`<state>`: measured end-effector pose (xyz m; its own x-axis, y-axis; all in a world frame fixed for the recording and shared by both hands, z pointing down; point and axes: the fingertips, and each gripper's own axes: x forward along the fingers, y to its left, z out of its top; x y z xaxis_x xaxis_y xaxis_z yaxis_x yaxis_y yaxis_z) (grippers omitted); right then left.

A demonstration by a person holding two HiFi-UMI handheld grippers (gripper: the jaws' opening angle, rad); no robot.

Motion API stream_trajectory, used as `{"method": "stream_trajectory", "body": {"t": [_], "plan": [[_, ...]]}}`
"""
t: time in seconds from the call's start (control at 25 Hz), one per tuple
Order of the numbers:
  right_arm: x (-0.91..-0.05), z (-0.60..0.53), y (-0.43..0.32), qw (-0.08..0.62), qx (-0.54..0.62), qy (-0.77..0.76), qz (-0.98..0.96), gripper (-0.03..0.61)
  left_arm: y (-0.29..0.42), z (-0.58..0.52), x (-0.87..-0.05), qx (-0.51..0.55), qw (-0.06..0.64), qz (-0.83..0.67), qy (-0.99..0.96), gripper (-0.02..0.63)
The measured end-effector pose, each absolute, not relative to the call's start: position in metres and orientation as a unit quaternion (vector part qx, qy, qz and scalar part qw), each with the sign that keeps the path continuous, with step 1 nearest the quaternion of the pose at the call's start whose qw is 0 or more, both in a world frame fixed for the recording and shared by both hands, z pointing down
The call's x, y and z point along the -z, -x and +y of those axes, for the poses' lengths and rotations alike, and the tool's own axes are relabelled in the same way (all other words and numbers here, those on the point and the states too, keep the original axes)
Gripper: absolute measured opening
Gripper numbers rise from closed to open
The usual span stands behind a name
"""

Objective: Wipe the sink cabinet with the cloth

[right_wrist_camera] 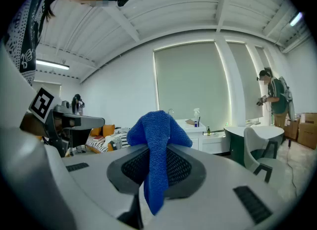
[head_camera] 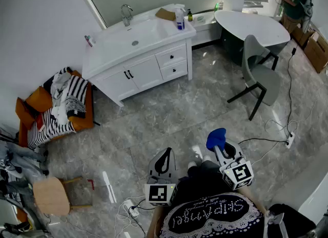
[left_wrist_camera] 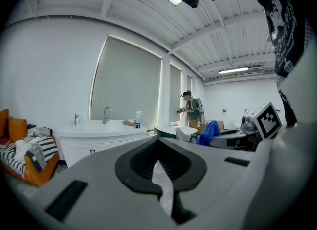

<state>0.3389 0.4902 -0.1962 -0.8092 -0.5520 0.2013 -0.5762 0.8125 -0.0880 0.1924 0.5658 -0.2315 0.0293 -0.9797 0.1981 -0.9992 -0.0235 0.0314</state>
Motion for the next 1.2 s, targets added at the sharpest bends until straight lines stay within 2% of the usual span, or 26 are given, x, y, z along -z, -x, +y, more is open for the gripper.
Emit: {"method": "stream_trajectory", "body": {"t": [0.64,0.96,1.2], "plan": [[0.196,0.496,-0.313,0.101,-0.058,-0.280,-0.953,0.060,-0.169,0.576,0.230,-0.039,0.097,-0.718,-0.688,0.003],[0.184,0.479,-0.324,0.109,-0.075,-0.267,-0.955,0.061,-0.194,0.549,0.207,-0.067,0.138,-0.699,-0.699,0.005],[0.179,0.467,-0.286,0.119,-0.085,-0.222,-0.964,0.061,-0.177,0.532,0.203,-0.060,0.159,-0.702,-0.692,0.005]]}}
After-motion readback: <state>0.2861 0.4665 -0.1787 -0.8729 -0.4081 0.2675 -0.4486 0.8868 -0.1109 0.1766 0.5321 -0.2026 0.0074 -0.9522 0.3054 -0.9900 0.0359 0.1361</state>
